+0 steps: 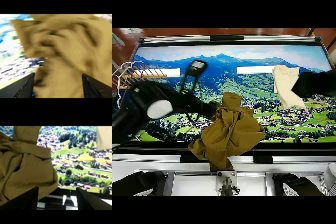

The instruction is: Fold the shirts.

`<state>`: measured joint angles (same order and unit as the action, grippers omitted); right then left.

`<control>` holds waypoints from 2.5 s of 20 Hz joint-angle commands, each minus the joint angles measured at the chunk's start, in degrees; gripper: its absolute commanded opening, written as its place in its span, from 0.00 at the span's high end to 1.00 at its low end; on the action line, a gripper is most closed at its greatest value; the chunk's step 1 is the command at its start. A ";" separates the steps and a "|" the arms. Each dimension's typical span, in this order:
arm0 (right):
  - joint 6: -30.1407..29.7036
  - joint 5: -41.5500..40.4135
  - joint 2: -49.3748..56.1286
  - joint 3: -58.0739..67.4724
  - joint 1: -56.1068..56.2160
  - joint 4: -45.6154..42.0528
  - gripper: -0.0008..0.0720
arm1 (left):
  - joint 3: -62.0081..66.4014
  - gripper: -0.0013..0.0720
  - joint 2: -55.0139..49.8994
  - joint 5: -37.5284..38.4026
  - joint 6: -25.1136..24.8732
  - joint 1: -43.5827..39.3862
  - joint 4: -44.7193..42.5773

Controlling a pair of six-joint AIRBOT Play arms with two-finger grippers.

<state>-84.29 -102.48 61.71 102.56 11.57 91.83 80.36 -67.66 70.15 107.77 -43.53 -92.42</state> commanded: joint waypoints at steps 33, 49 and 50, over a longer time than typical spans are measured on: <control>-19.91 58.93 1.90 -8.52 0.04 26.80 0.87 | 23.74 0.91 -2.51 -20.24 -24.00 19.52 26.64; -6.16 23.12 -6.69 -51.91 0.09 27.02 0.87 | -20.06 0.91 1.88 0.39 -11.74 19.45 14.32; -6.16 26.60 -6.64 -57.37 0.09 28.46 0.87 | -25.18 0.91 1.88 -2.60 -11.45 19.45 17.05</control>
<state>-92.07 -78.56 55.20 61.21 11.64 117.73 71.88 -65.91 72.79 92.77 -24.01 -77.87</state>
